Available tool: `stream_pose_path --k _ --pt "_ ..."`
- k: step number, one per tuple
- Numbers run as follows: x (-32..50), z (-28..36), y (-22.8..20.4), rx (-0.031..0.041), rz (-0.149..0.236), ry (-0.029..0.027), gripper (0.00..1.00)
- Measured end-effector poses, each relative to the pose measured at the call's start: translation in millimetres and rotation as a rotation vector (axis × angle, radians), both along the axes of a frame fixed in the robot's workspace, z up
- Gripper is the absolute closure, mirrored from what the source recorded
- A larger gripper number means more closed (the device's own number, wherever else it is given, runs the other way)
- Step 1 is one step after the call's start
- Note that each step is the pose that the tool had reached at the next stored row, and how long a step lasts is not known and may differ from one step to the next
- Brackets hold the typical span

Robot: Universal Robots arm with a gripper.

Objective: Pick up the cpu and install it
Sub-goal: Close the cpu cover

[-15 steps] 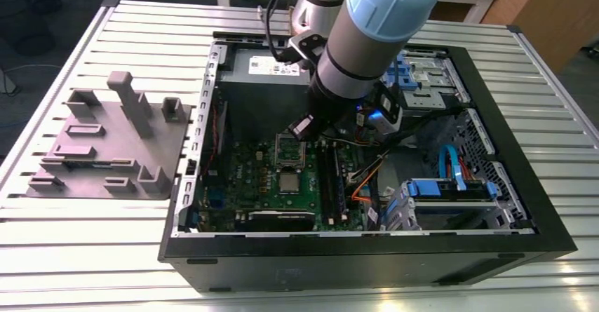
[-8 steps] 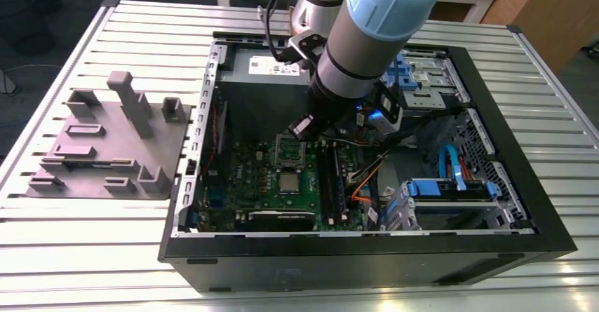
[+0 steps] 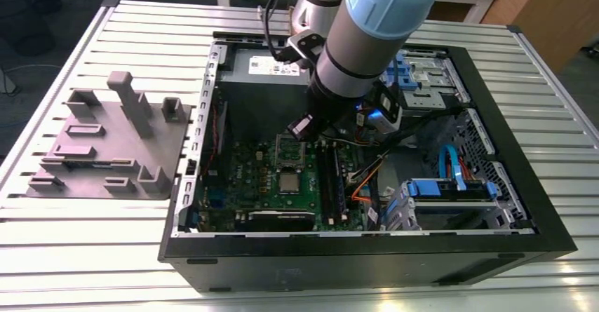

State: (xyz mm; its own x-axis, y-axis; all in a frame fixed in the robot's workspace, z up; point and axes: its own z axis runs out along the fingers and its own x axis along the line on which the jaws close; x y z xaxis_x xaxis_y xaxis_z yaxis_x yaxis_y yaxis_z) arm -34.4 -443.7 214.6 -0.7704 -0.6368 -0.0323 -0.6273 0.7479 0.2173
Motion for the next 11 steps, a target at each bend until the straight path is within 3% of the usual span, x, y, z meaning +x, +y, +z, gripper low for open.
stream_pose_path --k 11 --pt "-2.1 5.8 0.0 0.0 0.018 0.0001 0.89"
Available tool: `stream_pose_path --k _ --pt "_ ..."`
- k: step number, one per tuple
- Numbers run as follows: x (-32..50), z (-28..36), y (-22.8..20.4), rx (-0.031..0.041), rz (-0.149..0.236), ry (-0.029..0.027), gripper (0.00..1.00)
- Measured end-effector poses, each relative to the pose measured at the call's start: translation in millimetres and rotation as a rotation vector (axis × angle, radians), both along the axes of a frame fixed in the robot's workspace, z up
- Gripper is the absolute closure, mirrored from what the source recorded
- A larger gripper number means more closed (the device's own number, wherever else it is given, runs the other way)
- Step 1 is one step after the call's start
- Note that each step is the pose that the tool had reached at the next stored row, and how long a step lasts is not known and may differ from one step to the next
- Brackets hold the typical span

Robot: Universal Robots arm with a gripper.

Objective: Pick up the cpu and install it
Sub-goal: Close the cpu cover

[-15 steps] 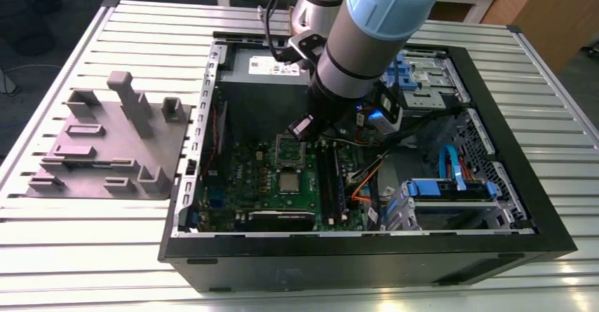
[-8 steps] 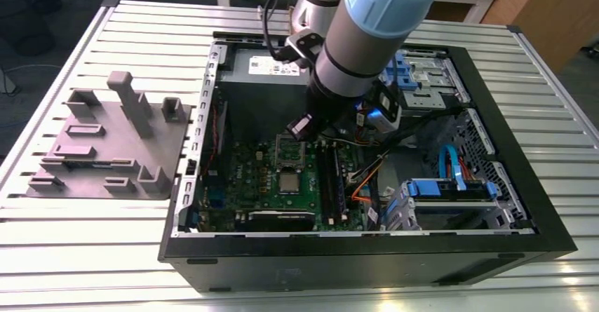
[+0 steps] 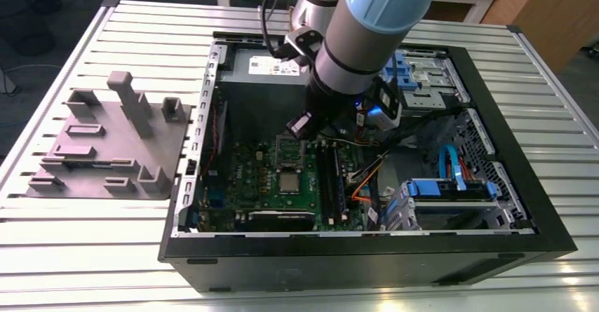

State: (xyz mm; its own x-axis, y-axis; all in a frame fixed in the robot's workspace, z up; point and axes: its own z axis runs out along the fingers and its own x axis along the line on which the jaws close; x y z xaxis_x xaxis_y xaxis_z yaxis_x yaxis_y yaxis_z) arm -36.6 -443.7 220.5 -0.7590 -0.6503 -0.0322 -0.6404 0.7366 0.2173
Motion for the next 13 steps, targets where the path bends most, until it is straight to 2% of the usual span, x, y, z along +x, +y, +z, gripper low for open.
stream_pose_path --k 13 --pt "-0.2 7.6 0.0 0.0001 0.025 -0.0001 0.89"
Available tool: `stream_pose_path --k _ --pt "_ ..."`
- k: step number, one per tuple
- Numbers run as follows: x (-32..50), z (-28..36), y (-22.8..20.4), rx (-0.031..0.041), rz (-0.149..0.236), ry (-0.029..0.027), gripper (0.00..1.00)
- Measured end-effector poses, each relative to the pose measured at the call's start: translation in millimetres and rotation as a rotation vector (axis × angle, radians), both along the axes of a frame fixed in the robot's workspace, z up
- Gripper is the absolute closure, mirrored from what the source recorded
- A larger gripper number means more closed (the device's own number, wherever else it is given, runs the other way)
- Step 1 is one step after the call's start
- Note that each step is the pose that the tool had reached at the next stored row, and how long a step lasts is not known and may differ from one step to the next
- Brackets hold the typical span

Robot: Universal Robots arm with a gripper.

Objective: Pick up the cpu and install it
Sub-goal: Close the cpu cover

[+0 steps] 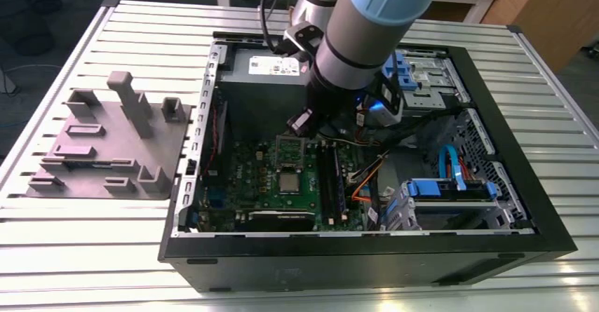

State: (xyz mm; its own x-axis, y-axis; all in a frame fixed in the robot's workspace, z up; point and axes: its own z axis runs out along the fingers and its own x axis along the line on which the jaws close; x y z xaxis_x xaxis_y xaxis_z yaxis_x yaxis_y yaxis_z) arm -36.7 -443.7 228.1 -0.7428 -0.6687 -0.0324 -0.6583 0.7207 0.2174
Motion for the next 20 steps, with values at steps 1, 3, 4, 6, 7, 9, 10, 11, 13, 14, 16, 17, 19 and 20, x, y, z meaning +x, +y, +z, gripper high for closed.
stream_pose_path --k 1,3,4,6,7,9,10,11,13,14,16,17,19,20 --pt "0.0 0.4 0.0 0.0 0.003 0.0 0.89" --pt "0.0 1.1 0.0 -0.0002 0.008 0.0 0.89" --pt "0.0 1.4 0.0 -0.0001 0.011 0.0 0.89" --pt "0.0 1.8 0.0 0.0 0.019 0.0 0.89" --pt "0.0 2.1 0.0 -0.0001 0.023 0.0 0.89" --pt "0.0 2.6 0.0 -0.0001 0.031 0.0 0.89" --pt "0.0 2.9 0.0 -0.0002 0.035 0.0 0.89" --pt "0.0 3.2 0.0 -0.0002 0.038 0.0001 0.89" --pt "0.0 3.6 0.0 0.0 0.046 0.0 0.89" --pt "0.0 3.8 0.0 0.0 0.05 0.0 0.89" --pt "0.0 4.5 0.0 -0.0001 0.058 0.0001 0.89" --pt "0.0 4.7 0.0 -0.0001 0.061 0.0 0.89" --pt "-0.1 5.2 0.0 0.0 0.068 0.0 0.89" --pt "-0.1 5.5 0.0 -0.0001 0.072 0.0 0.89"
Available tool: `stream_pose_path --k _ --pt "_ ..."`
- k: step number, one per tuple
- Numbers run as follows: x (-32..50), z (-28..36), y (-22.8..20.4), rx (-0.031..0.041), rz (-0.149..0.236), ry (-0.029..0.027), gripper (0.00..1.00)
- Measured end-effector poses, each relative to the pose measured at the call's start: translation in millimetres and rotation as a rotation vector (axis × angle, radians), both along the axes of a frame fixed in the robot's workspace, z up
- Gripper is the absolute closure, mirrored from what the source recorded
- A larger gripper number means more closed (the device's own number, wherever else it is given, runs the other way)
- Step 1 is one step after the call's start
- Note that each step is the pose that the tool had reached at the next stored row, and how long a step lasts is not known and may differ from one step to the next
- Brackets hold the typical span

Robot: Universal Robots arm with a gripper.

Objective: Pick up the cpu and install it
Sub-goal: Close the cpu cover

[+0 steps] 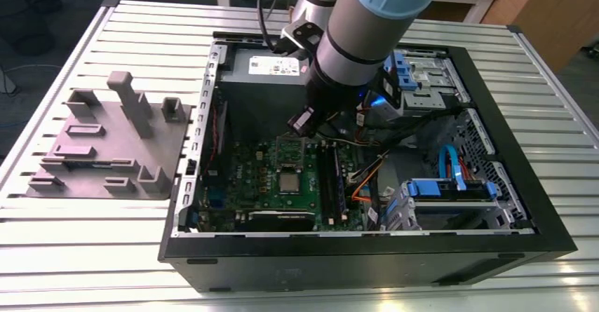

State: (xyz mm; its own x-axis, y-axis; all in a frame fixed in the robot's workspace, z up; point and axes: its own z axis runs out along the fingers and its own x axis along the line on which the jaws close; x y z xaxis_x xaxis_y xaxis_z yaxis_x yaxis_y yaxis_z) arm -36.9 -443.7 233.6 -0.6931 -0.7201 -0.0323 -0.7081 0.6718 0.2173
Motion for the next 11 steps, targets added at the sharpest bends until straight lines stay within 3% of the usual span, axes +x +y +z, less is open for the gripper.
stream_pose_path --k 11 --pt "0.0 2.3 0.0 0.0 0.018 0.0 0.89"
